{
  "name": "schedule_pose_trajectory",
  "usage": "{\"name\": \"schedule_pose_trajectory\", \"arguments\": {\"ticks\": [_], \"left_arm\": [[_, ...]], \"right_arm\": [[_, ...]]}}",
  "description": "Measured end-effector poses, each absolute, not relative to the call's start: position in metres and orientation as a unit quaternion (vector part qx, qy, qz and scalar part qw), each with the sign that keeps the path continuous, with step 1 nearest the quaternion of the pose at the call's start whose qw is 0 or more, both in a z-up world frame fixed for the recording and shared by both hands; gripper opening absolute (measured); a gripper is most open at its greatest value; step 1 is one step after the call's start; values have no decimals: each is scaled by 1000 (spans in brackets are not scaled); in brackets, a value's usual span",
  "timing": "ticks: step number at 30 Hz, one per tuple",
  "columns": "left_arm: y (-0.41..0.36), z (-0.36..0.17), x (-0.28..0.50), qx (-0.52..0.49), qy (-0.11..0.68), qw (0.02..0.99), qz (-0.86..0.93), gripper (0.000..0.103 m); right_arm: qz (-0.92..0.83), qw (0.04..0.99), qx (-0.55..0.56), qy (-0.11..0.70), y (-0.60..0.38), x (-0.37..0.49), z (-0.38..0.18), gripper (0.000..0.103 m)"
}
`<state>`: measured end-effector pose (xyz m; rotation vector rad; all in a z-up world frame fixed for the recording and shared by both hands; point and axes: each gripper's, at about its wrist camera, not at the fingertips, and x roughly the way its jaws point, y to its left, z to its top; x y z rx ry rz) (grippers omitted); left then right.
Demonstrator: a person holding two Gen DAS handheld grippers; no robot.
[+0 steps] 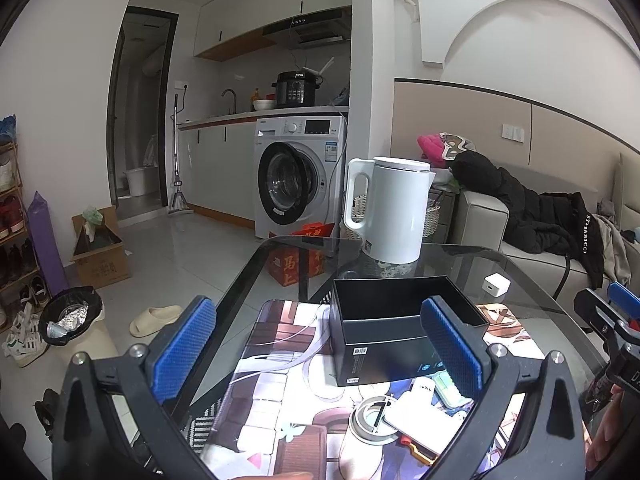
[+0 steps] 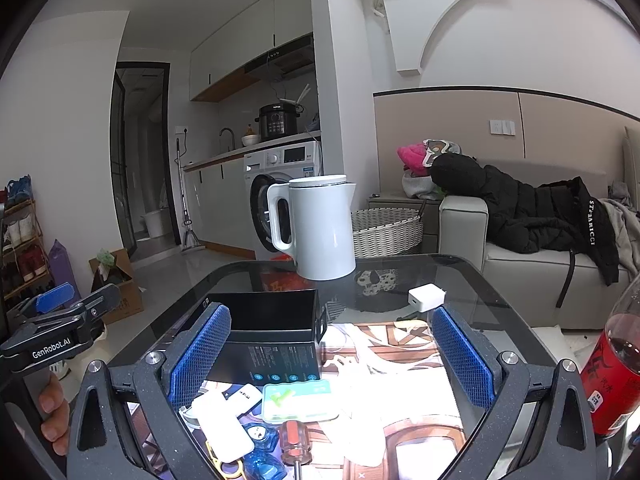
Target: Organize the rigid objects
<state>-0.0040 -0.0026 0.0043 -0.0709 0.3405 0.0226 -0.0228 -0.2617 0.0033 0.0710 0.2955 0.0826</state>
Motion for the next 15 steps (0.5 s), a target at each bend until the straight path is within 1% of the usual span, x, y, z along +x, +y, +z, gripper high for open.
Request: {"name": "schedule_pose_trajectory", "arguments": {"ticks": [15], "left_arm": [[0, 6, -4, -39, 165, 985, 15, 103]], "right_arm": [[41, 988, 35, 147, -261, -23, 3, 103]]}}
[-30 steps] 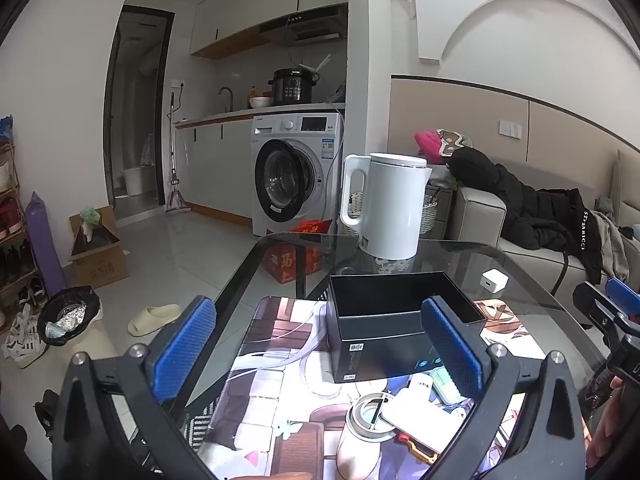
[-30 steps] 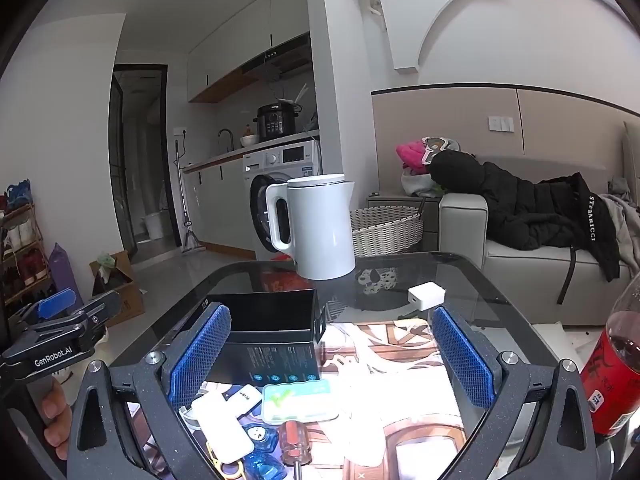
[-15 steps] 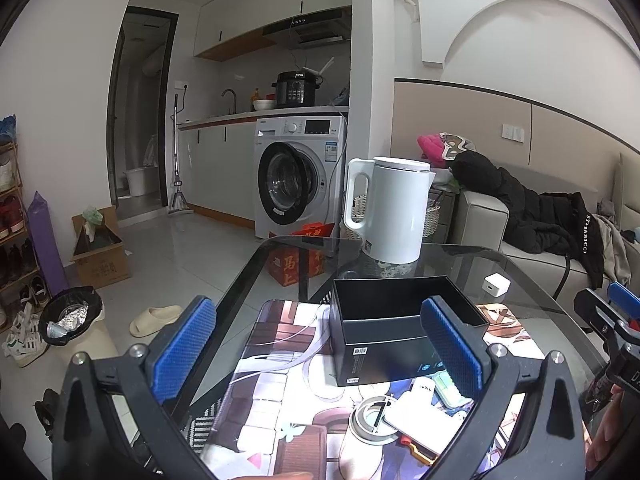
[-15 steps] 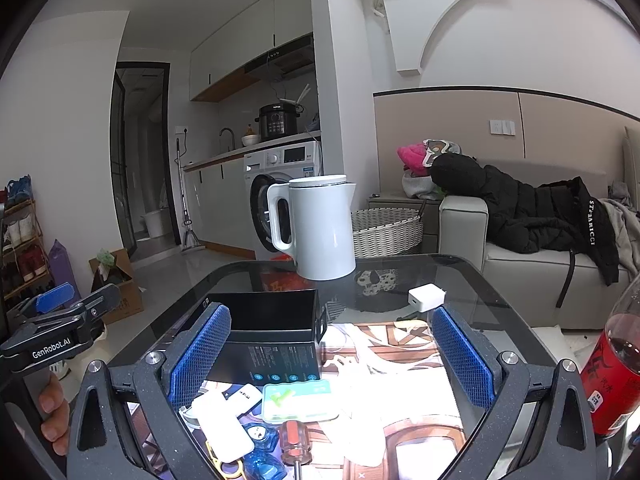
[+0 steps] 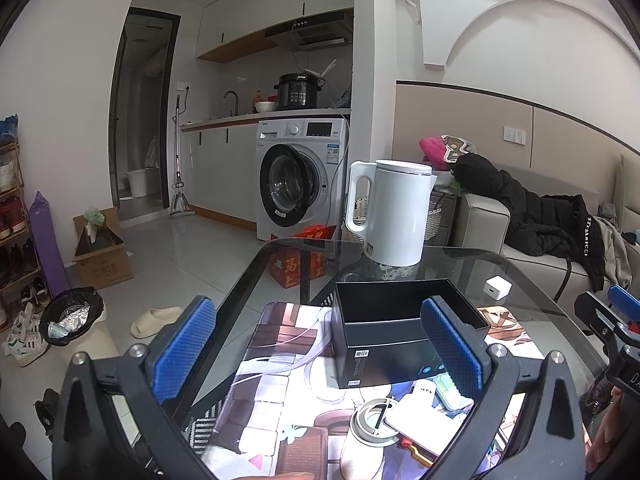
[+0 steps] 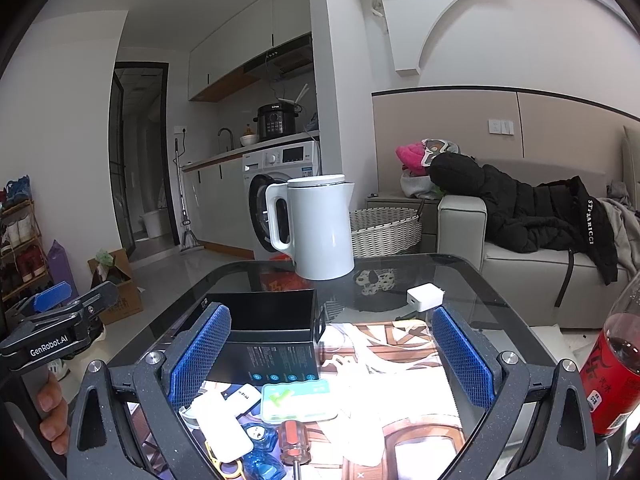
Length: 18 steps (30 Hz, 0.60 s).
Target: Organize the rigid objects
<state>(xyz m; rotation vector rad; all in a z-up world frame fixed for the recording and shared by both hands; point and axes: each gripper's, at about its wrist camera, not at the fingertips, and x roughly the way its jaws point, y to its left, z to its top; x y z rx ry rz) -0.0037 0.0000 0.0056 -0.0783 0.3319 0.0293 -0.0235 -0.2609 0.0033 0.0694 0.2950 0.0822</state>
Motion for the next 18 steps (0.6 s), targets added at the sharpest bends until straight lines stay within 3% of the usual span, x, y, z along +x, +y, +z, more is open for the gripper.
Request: {"name": "schedule_pose_trajectory", "arguments": {"ticks": [18], "left_arm": [[0, 5, -5, -41, 158, 987, 17, 103]], "right_arm": [[40, 988, 36, 147, -261, -24, 3, 103]]}}
